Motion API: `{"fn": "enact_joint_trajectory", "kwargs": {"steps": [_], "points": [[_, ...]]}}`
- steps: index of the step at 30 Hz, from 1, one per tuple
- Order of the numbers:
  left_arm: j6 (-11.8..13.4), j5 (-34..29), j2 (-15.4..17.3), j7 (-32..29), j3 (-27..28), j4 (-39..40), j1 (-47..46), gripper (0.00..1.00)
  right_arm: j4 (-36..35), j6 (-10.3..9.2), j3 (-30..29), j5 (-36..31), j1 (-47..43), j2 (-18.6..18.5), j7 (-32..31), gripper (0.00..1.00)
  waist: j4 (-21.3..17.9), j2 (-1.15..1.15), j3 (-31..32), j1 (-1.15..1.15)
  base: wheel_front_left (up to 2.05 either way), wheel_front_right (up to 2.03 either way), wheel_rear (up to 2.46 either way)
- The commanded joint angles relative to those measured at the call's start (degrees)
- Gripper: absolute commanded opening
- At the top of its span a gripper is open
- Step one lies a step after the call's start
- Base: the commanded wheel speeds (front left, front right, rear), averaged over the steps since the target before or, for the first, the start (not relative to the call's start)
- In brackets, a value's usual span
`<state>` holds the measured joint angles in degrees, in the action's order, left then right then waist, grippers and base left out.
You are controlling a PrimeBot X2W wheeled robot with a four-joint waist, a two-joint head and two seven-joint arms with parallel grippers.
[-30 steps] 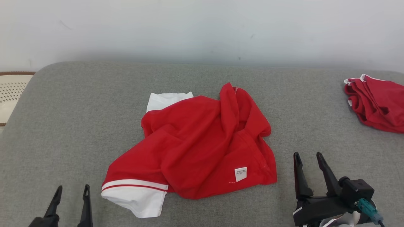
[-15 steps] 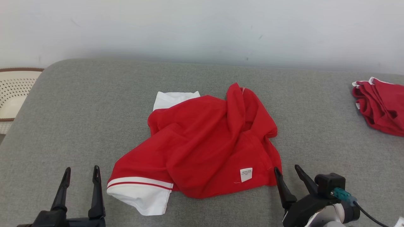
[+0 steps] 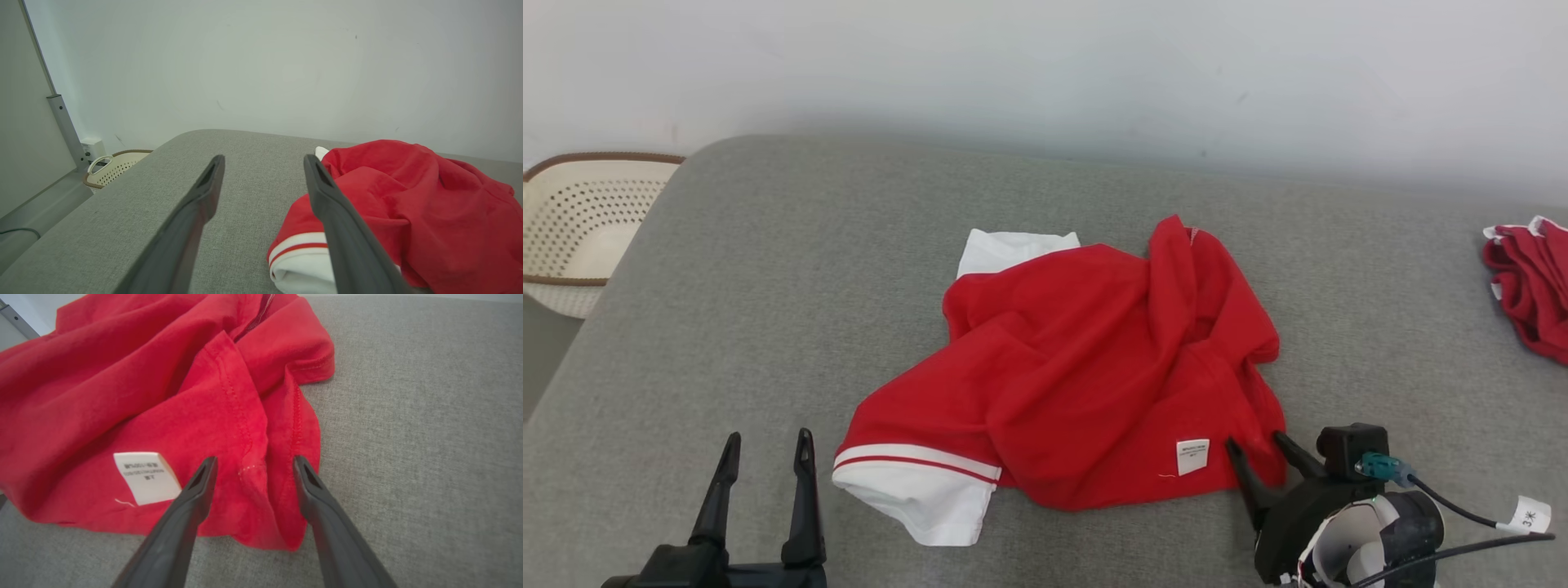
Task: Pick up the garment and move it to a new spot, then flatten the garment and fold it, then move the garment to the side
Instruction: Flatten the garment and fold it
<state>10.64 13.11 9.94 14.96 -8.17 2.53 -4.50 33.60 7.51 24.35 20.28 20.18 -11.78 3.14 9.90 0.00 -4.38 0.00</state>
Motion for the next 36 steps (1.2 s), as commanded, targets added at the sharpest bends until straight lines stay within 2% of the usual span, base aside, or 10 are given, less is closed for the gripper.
{"fn": "enact_joint_trajectory", "kwargs": {"steps": [1,2,3,9,14,22,29,36], "points": [[-0.3,-0.8,-0.4,0.3,0.4,-0.2,0.9,1.0,0.6,-0.04,0.3,0.6,0.8,-0.4,0.6,0.51,0.8,0.0,-0.2,0.0,0.0,0.0,0.0],[-0.7,-0.9,-0.7,0.3,0.7,-0.3,0.8,1.0,1.6,-0.04,0.6,0.9,1.3,-0.3,1.0,0.33,1.2,0.0,-0.3,0.0,0.0,0.0,0.0],[-1.1,-1.1,-1.0,0.3,1.1,-0.4,0.8,1.0,2.4,-0.04,1.0,1.3,1.7,-0.3,1.2,0.0,1.4,0.0,-0.4,0.0,0.0,0.0,0.0],[-2.8,-2.6,-2.7,0.3,3.4,-1.0,1.5,1.0,5.4,-0.04,2.2,4.5,3.7,-0.5,4.5,0.0,1.7,0.0,-0.6,0.0,0.0,0.0,0.0],[-3.7,-3.6,-3.6,0.3,5.3,-1.3,2.4,1.0,2.3,-0.04,4.2,8.9,3.2,-1.7,8.2,0.0,-0.3,0.0,0.0,0.0,0.0,0.0,0.0],[-5.3,-4.3,-4.9,0.3,6.8,-1.9,2.7,1.0,-9.5,-0.04,8.7,16.2,-0.3,-8.4,9.5,0.0,-4.3,0.0,0.5,0.0,0.0,0.0,0.0],[-6.3,-4.7,-5.8,0.3,7.8,-2.8,2.2,1.0,-20.3,-0.04,13.2,22.5,-5.1,-15.3,8.0,0.0,-5.8,0.0,0.2,0.0,0.0,0.0,0.0],[-6.9,-5.2,-6.3,0.3,8.9,-3.3,2.2,1.0,-24.9,-0.04,15.2,26.8,-9.0,-20.7,6.7,0.0,-6.7,0.0,-0.6,0.0,0.0,0.0,0.0]]}}
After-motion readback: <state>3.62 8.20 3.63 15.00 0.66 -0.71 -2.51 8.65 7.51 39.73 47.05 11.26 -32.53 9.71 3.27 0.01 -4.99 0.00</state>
